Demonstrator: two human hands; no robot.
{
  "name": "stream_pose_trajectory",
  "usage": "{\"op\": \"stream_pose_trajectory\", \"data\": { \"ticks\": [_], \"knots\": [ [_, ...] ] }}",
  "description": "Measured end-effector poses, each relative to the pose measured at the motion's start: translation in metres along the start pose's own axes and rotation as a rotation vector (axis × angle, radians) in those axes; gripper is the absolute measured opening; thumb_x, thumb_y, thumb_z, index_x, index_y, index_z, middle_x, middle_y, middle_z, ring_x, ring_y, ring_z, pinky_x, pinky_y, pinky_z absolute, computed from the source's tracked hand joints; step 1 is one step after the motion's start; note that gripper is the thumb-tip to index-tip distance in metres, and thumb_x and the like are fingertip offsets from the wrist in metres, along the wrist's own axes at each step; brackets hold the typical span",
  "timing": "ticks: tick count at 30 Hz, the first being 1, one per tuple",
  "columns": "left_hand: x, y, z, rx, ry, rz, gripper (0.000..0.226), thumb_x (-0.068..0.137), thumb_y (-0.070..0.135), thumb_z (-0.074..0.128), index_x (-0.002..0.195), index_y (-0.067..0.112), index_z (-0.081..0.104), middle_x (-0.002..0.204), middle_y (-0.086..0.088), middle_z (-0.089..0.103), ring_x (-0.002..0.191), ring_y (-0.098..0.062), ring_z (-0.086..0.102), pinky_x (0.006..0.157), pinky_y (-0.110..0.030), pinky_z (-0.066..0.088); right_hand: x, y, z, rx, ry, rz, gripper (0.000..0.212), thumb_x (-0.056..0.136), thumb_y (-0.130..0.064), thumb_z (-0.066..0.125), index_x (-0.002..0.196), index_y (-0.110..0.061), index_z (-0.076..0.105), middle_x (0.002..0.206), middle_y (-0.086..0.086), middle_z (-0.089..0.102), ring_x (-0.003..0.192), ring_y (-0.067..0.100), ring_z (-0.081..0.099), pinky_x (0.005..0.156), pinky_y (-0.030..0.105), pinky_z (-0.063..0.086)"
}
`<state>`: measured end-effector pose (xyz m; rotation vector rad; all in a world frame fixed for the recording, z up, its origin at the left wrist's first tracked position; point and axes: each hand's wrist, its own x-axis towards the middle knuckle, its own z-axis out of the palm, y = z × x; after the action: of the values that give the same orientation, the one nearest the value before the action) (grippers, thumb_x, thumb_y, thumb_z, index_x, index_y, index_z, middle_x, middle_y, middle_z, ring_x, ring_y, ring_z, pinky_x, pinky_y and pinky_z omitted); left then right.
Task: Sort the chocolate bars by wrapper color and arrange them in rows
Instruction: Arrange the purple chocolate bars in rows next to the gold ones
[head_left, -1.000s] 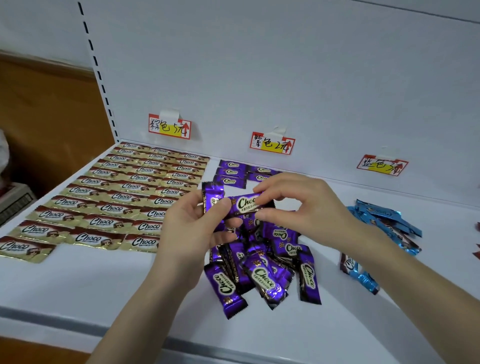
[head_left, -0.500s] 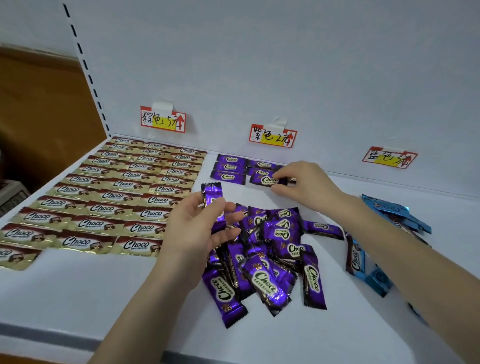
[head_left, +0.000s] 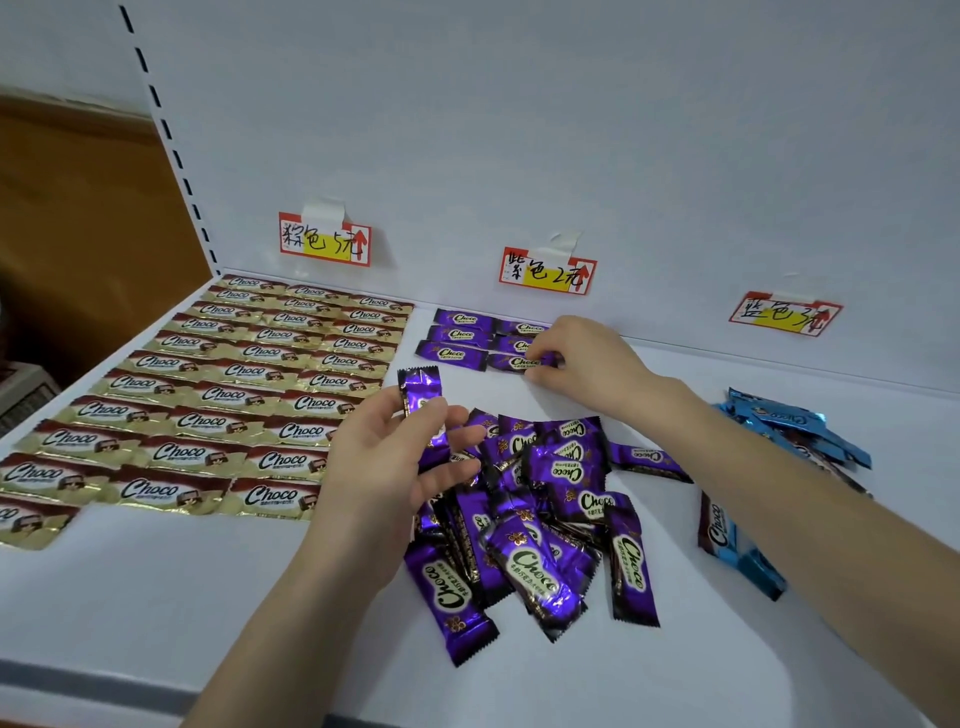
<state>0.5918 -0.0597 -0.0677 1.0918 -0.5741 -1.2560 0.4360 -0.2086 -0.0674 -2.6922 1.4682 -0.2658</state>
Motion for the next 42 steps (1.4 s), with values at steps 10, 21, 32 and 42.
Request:
{"op": "stream_pose_trajectory", "data": {
  "ticks": [10,21,32,42],
  "knots": [
    [0.000,0.001,0.001,-0.021,0.010,-0.019,0.042,0.090,0.008,0.055,0.130,-0.002,0.047,0.087,-0.014,0.067,0.064,-0.014,0.069,0.049,-0.023,0.053,0.003,-0.002,0.004,0.005,-0.007,0.037,0.018,0.091,-0.021,0.054,0.099,-0.014,0.069,0.100,0.005,0.062,0.088,0.021,0.055,0.065,0.025,0.033],
    [-0.004,0.005,-0.003,-0.033,0.070,0.016,0.006,0.091,0.006,0.053,0.087,0.007,0.058,0.085,-0.014,0.065,0.060,-0.012,0.069,0.050,-0.023,0.055,0.020,-0.029,0.005,0.068,-0.002,-0.161,0.025,0.092,-0.023,0.054,0.110,-0.012,0.065,0.109,0.008,0.061,0.105,0.023,0.050,0.087,0.040,0.042],
    [-0.003,0.006,-0.003,-0.044,0.074,0.013,0.006,0.091,0.005,0.054,0.087,0.007,0.057,0.083,-0.013,0.065,0.060,-0.013,0.069,0.050,-0.023,0.054,0.025,-0.037,0.014,0.010,-0.003,-0.186,0.022,0.092,-0.016,0.048,0.101,-0.010,0.068,0.105,0.008,0.063,0.100,0.024,0.049,0.081,0.044,0.044],
    [-0.003,0.006,-0.003,-0.052,0.075,0.002,0.006,0.091,0.004,0.053,0.087,0.007,0.056,0.083,-0.014,0.064,0.059,-0.013,0.068,0.049,-0.023,0.054,0.026,-0.039,0.012,0.012,-0.013,-0.171,0.023,0.092,-0.013,0.048,0.104,-0.009,0.068,0.107,0.011,0.063,0.103,0.025,0.049,0.084,0.045,0.043]
  ]
}}
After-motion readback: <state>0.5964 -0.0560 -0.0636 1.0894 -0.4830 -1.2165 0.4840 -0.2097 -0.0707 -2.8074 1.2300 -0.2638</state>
